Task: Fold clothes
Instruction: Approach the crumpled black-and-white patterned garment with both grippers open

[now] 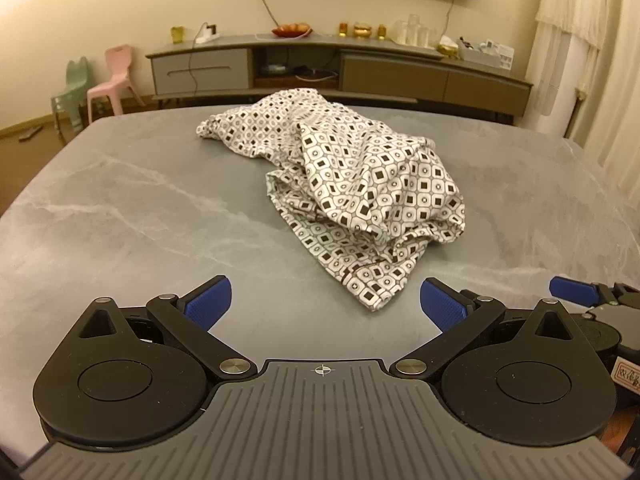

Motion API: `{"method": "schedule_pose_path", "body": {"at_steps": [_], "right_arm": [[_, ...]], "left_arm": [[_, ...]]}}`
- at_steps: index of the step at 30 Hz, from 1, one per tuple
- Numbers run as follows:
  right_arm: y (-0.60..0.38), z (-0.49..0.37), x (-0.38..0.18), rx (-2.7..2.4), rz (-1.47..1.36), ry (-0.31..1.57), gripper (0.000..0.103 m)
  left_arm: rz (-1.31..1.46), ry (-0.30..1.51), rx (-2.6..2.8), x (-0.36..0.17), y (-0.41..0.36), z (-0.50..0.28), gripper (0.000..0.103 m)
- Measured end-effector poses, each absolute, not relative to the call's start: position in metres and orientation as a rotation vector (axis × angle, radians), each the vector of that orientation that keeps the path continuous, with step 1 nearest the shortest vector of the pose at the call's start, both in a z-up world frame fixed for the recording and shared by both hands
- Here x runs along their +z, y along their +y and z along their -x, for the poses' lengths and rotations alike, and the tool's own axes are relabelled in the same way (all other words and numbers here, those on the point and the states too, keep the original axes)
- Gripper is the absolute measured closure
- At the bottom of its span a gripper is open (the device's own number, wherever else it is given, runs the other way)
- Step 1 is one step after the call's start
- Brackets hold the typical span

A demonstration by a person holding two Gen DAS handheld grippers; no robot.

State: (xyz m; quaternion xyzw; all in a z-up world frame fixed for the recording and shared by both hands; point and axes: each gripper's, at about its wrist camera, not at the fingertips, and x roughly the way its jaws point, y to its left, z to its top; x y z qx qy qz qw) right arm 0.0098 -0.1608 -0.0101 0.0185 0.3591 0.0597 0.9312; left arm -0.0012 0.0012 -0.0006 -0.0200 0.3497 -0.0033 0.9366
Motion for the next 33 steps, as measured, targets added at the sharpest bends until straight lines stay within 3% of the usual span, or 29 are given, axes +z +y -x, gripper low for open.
{"method": "schedule_pose_path", "body": {"at_steps": [33], "right_arm": [[-0.154, -0.001, -0.005, 0.184, 0.003, 0.693, 0.0]], "left_arm": [[-0.023, 0.761, -0.011, -0.004, -0.003, 0.011, 0.01]]}}
